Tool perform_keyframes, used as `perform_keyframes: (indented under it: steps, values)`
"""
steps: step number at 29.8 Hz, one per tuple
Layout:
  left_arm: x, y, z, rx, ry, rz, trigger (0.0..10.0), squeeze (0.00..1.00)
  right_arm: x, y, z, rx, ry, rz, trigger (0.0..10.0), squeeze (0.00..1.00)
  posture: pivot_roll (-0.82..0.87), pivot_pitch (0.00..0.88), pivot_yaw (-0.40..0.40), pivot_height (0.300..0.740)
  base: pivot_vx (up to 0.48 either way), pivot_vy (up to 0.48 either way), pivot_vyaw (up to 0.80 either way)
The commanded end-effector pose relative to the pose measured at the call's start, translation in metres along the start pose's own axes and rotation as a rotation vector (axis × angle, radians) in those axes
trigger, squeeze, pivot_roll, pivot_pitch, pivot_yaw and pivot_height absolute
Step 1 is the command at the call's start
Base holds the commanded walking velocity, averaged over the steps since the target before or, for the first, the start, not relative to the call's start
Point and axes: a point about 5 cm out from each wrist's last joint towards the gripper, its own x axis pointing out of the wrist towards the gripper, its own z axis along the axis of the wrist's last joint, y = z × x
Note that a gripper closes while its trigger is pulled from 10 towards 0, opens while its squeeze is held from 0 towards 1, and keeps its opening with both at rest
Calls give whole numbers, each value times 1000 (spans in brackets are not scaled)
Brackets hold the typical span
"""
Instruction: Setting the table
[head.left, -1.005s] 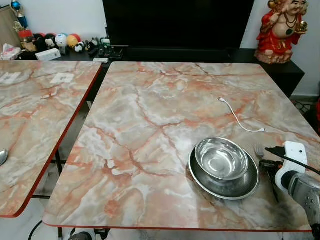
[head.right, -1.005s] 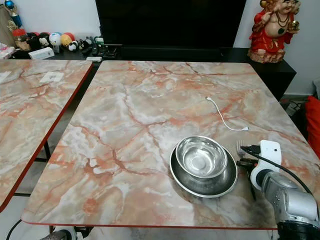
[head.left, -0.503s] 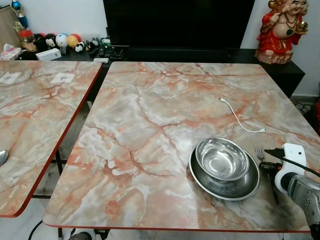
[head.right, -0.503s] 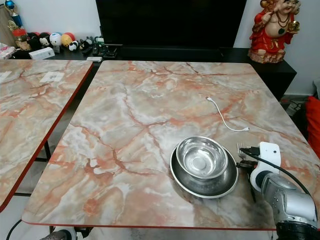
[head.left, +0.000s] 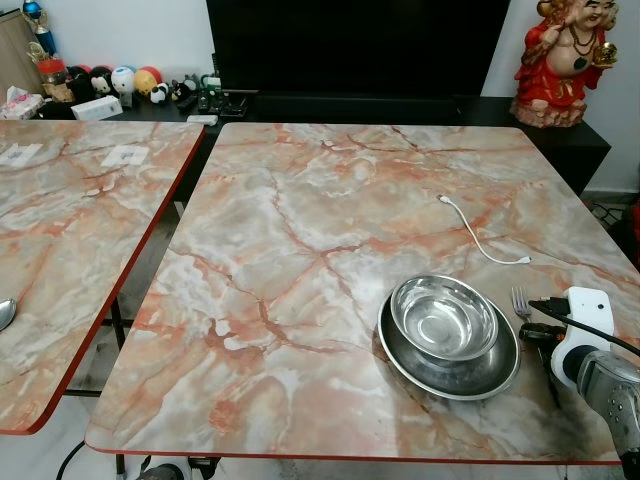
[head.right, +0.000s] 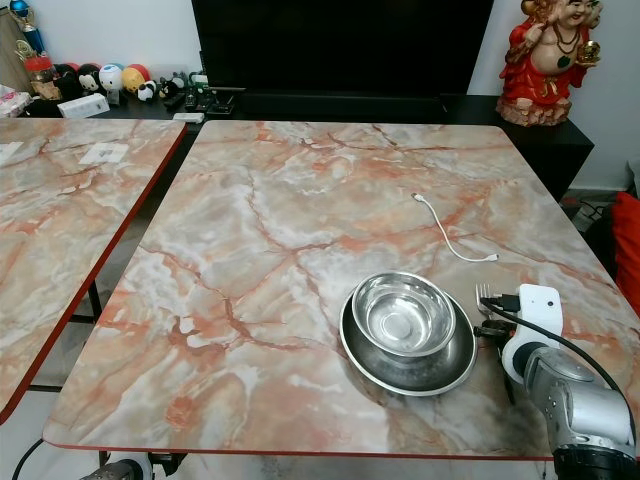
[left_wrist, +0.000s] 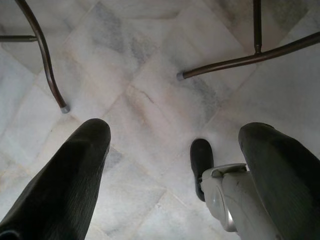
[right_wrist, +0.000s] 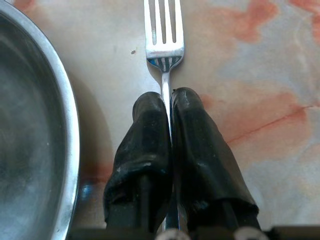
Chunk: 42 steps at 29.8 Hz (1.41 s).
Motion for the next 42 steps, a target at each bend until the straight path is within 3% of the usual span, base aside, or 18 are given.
perform_keyframes:
  steps: [1,16,18,40,41,42]
  values:
    - [-1,3,-3,28,26,1,10000,0,-1,-1,0,-6,-10,0,10000,0,19,20,-20,740,0,0,0]
    - [-1,3,-4,22,24,3,10000,0,0,2,-5,-7,-7,26,10000,0,22,23,-20,740,0,0,0]
    - [-1,3,-4,22,24,3,10000,0,1,2,-6,-7,-5,26,10000,227,22,23,-20,740,0,0,0]
    - [-1,4,-3,25,23,3,10000,0,1,3,-9,-20,5,22,10000,239,23,24,-17,740,0,0,0]
    - [-1,4,-3,25,23,3,10000,0,1,3,-9,-20,5,23,10000,596,23,24,-17,740,0,0,0]
    - [-1,4,-3,25,24,3,10000,0,1,3,-10,-20,6,21,10000,753,22,23,-17,740,0,0,0]
